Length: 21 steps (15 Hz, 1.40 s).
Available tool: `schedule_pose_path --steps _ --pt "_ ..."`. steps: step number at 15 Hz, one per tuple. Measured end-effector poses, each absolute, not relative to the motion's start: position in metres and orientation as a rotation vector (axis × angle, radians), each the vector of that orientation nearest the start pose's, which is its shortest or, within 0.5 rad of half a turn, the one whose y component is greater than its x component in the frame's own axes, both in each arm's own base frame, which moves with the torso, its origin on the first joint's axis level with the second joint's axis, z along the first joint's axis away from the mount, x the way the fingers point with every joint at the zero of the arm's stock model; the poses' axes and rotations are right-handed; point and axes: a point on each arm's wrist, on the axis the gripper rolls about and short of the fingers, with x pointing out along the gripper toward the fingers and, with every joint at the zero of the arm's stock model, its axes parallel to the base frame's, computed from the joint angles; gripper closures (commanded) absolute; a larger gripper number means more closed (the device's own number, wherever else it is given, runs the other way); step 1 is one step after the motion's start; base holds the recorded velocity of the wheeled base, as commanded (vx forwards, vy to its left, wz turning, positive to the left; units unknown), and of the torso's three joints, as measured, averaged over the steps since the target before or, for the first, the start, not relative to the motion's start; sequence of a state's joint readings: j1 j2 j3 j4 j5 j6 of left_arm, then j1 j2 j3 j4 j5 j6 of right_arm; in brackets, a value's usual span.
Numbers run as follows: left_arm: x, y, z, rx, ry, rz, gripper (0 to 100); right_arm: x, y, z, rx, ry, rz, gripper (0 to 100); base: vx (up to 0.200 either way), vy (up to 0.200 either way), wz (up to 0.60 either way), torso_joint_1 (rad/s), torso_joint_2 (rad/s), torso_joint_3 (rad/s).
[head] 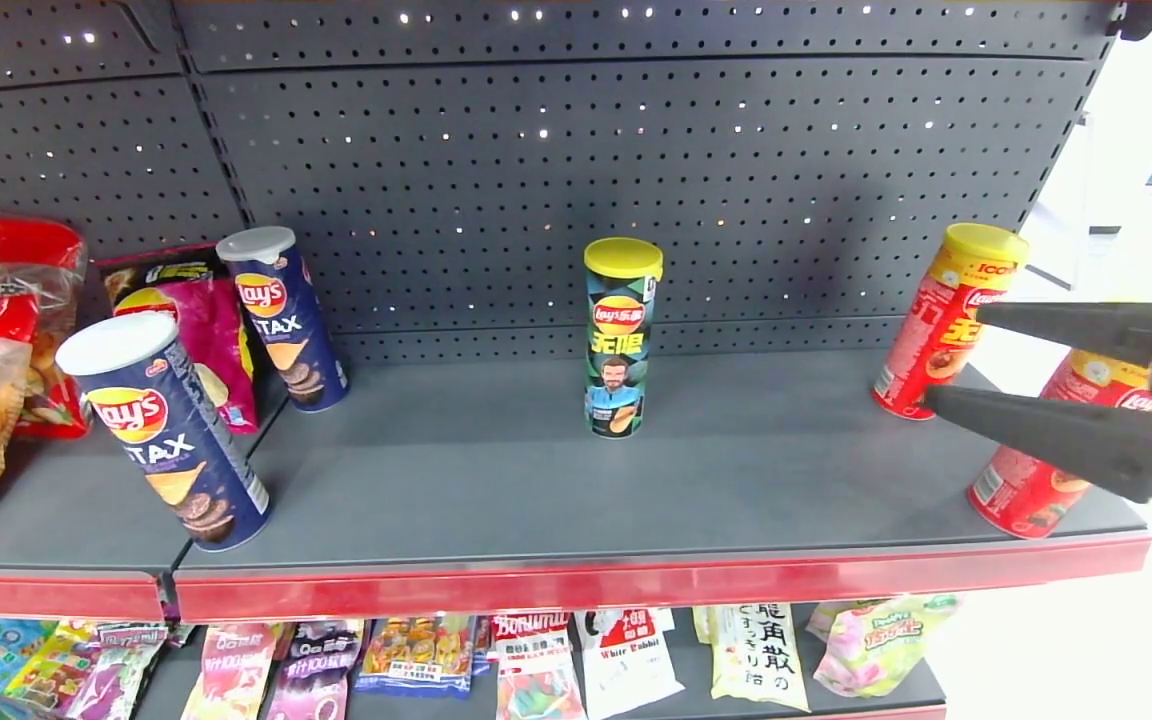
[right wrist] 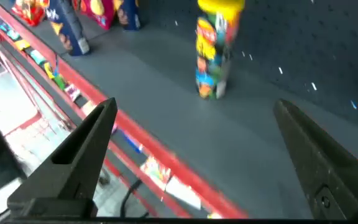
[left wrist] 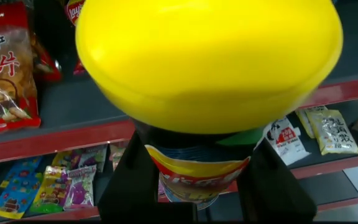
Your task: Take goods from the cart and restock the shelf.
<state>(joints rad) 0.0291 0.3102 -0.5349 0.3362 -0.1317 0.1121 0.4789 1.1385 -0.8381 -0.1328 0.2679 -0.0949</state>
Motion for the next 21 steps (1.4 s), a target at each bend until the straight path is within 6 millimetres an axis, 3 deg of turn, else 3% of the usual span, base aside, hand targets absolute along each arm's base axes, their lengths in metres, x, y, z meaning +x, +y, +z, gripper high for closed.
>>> schedule_pose_path --steps 8,16,21 --pt "-0.027 -0.004 0.2 0.093 0.125 -0.103 100 0.248 0.144 0.247 -0.086 0.181 0.774 0 0.0 0.0 0.0 0.0 0.0 0.0" --pt "-0.024 -0.003 0.204 0.093 0.129 -0.096 100 0.3 0.174 0.209 -0.052 0.196 0.762 0 0.0 0.0 0.0 0.0 0.0 0.0" --pt "-0.024 -0.003 0.205 0.095 0.13 -0.095 100 0.321 0.183 0.208 -0.052 0.18 0.735 0 0.0 0.0 0.0 0.0 0.0 0.0"
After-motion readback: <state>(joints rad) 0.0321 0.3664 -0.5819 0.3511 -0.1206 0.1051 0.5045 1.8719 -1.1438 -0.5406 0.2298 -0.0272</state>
